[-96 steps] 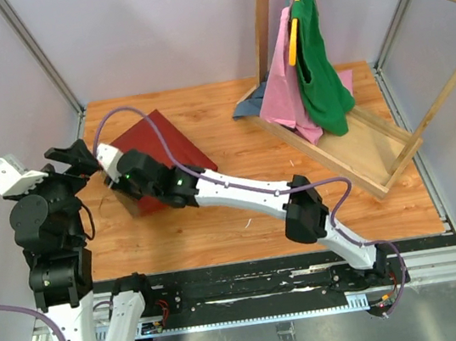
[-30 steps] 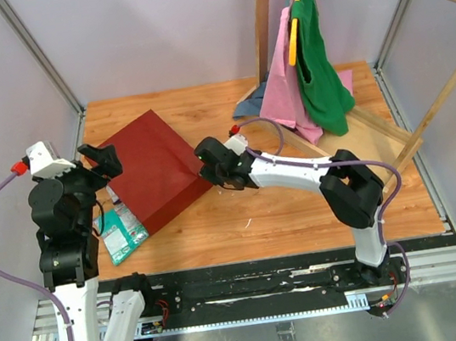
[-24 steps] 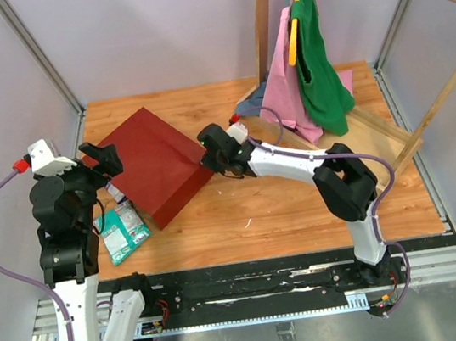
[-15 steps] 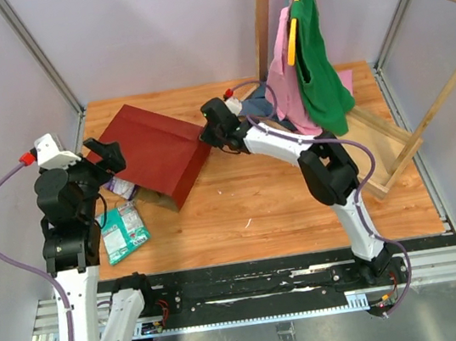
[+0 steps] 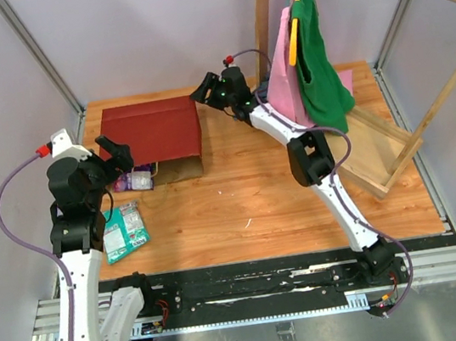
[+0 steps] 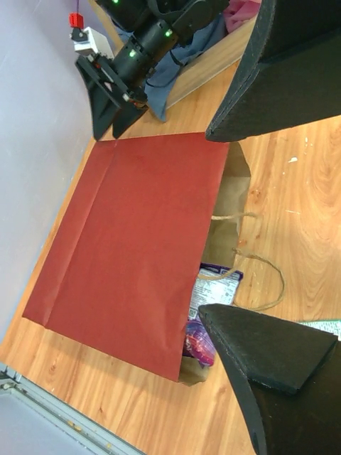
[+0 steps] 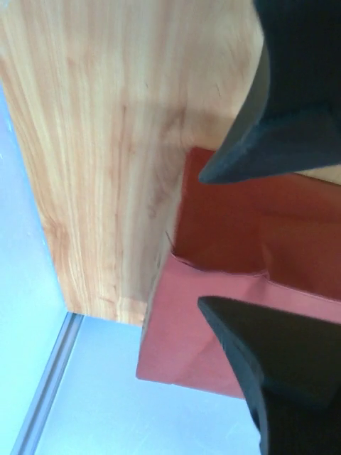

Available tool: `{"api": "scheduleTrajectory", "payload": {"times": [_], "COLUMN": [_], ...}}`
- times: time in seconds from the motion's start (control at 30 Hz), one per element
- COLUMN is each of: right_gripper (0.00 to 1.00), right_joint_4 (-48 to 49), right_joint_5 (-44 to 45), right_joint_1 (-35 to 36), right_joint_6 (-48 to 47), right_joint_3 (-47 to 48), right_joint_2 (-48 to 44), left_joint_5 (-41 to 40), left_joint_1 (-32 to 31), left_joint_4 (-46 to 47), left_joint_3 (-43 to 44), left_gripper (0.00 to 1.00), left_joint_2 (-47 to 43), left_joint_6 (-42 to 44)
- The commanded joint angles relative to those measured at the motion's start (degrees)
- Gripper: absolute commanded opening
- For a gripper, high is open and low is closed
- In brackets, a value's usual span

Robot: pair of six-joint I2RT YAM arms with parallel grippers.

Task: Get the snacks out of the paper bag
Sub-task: Adjust the paper bag at the center of the board.

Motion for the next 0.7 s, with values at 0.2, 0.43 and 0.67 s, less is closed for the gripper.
{"api": "scheduleTrajectory", "payload": {"times": [0.2,0.43,0.67], "right_gripper": [0.98,1.0,0.96], "right_joint_4": [18.3,10.9,23.27], "right_joint_5": [-10.96,6.0,12.95], "right_joint_1": [-1.21,12.35,27.64], "right_joint_6": [-6.82,-29.68,-21.42], "right_joint_3": [-25.54,-52.85,-74.65], "right_joint_2": [-23.26,-51.23,-57.19], "left_joint_5": [1.75,10.49,12.49], "left_joint_1": [-0.15,1.15,2.45], "left_joint_4": [0.75,2.87,3.59], "left_joint_3": [-2.27,-3.24,-3.99], "left_gripper": [1.0,1.0,1.0], "left_joint_2": [-0.71,-0.93,-0.51], "left_joint_6": [0.06,-2.22,-3.52]}}
